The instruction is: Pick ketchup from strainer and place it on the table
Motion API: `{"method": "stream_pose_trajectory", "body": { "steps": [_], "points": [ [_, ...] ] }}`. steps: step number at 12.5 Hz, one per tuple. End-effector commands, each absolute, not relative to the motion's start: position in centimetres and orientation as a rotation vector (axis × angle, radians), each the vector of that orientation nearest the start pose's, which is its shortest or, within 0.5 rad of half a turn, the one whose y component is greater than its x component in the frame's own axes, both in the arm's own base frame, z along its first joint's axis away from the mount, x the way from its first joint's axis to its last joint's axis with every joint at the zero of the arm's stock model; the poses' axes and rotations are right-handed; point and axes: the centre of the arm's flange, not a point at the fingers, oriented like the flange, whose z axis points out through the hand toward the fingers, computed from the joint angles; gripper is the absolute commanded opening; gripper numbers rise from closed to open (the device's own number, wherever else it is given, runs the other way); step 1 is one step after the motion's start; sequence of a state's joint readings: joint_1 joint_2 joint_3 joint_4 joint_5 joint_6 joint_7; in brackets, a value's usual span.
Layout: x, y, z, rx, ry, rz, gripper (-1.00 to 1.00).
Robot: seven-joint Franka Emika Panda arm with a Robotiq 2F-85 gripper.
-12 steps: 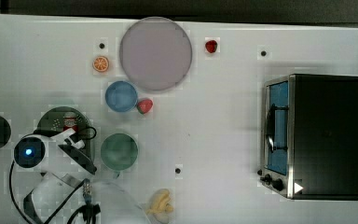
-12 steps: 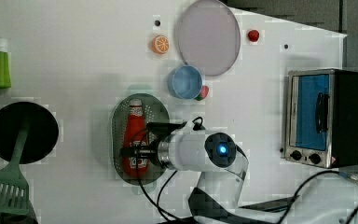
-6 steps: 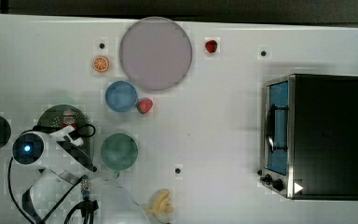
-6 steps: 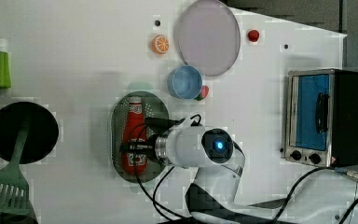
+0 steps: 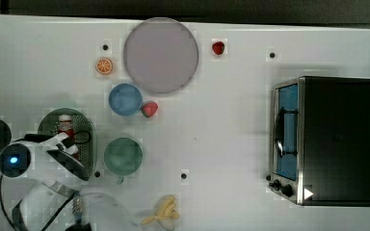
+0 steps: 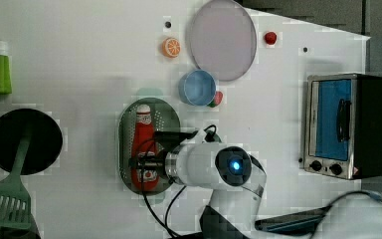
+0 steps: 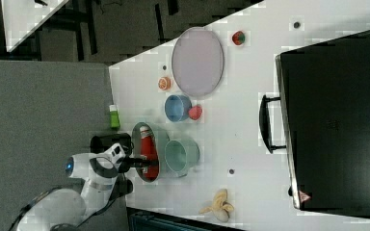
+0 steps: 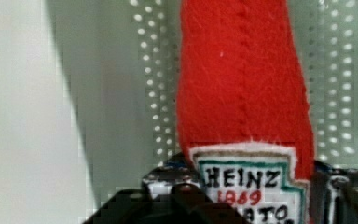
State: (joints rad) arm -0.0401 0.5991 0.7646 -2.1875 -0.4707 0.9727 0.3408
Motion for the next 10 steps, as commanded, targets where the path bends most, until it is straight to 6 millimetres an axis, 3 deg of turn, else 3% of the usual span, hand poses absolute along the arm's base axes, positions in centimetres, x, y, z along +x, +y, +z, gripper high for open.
{"method": "stream_pose_trajectory", "body": {
  "steps": [1, 4, 6, 10],
  "points": [
    [41.9, 40.0, 28.8, -3.024, 0.263, 0.025, 0.19],
    [43.6, 39.5, 34.8, -3.016, 0.424, 0.142, 0.19],
    [46.0, 38.1, 38.3, -3.035, 0.394, 0.201, 0.19],
    [53.3, 31.6, 44.2, -3.017, 0.537, 0.169, 0.19]
  ]
}}
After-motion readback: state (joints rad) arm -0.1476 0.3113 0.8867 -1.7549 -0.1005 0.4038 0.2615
